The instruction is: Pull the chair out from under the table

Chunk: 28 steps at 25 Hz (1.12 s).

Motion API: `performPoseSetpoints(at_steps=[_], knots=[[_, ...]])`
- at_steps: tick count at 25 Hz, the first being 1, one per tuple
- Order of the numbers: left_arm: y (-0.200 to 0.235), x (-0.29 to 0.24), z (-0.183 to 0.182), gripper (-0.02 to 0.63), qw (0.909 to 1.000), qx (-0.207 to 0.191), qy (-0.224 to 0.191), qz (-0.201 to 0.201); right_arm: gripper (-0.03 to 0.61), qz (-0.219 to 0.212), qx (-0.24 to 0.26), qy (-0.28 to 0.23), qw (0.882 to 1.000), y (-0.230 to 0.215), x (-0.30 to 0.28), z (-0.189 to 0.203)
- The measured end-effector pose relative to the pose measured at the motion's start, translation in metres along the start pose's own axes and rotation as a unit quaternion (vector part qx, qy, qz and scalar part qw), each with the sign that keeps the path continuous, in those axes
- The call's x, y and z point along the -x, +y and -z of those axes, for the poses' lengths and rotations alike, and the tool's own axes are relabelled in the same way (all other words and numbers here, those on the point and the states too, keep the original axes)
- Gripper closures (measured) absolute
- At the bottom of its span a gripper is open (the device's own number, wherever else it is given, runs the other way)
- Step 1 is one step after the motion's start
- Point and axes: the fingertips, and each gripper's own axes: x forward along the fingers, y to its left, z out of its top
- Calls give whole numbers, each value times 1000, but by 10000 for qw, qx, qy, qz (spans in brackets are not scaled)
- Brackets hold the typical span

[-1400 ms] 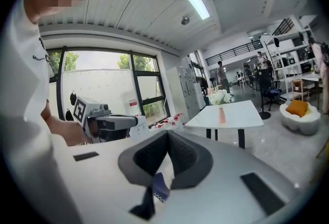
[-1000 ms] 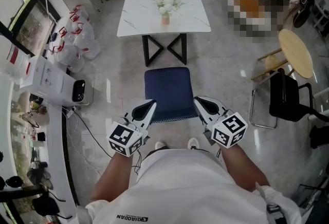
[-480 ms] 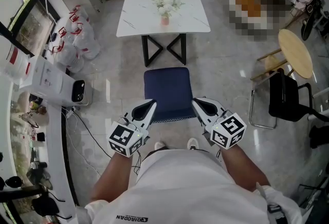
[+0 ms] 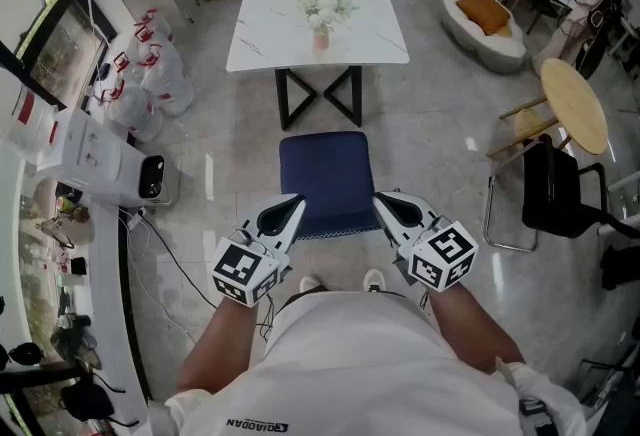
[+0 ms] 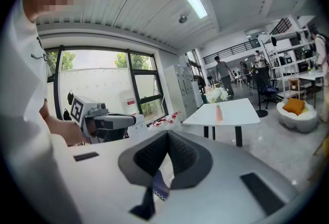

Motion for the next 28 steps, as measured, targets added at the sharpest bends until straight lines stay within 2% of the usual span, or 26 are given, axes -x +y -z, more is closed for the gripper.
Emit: performPoseSetpoints(at_steps=[28], knots=[[2,-5,-1,609,10000,-17,-17,0,575,-33,-22,75,10000,-2,-5,6]])
